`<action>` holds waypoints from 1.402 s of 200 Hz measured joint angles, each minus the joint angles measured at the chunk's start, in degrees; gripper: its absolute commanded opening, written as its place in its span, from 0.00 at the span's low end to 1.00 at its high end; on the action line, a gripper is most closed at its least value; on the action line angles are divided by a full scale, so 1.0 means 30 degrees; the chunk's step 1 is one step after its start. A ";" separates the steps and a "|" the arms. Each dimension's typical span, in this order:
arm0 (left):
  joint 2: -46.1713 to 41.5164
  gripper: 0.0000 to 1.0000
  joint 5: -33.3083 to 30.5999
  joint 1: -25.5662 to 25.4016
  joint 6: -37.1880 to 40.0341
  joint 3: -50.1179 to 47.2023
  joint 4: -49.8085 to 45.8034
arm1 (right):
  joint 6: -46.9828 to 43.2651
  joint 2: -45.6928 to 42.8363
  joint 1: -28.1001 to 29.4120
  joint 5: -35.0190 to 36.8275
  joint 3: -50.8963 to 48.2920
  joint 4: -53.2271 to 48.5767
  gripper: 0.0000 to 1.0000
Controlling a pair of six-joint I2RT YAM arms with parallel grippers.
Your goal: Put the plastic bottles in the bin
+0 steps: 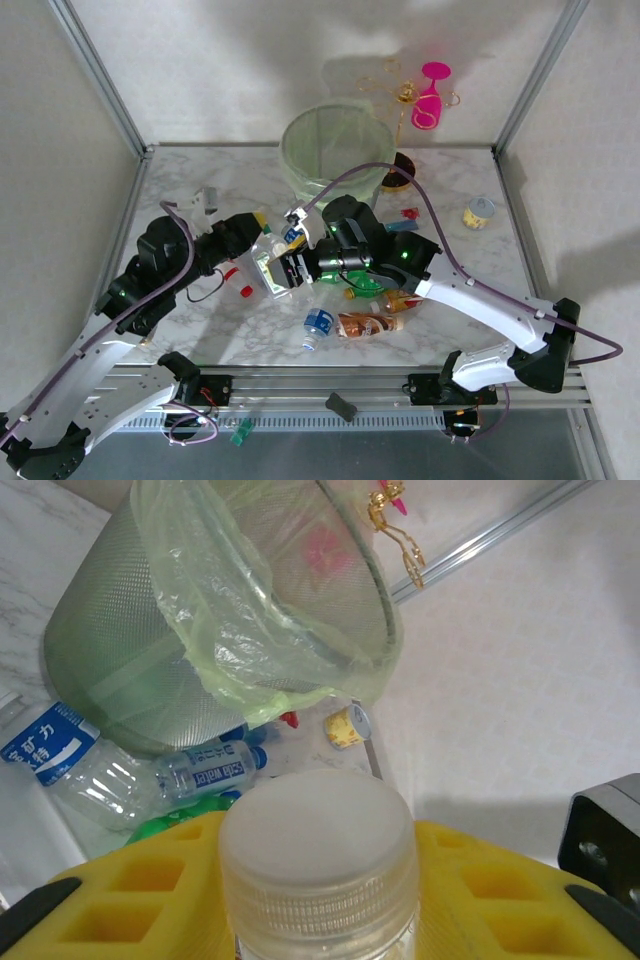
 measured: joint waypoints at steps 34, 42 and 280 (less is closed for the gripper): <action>-0.0029 0.37 0.0095 0.0000 0.0007 -0.0007 0.0124 | 0.0299 -0.0175 0.0029 0.0095 -0.0240 0.0270 0.59; -0.0036 0.43 0.0182 0.0000 0.0000 -0.0007 0.0131 | 0.0328 -0.0226 0.0029 0.0095 -0.0262 0.0284 0.58; -0.2616 0.94 -0.3869 -0.0036 0.4568 -0.1858 -0.1763 | -0.1858 0.3300 -0.7745 0.6965 0.8590 -0.1880 0.55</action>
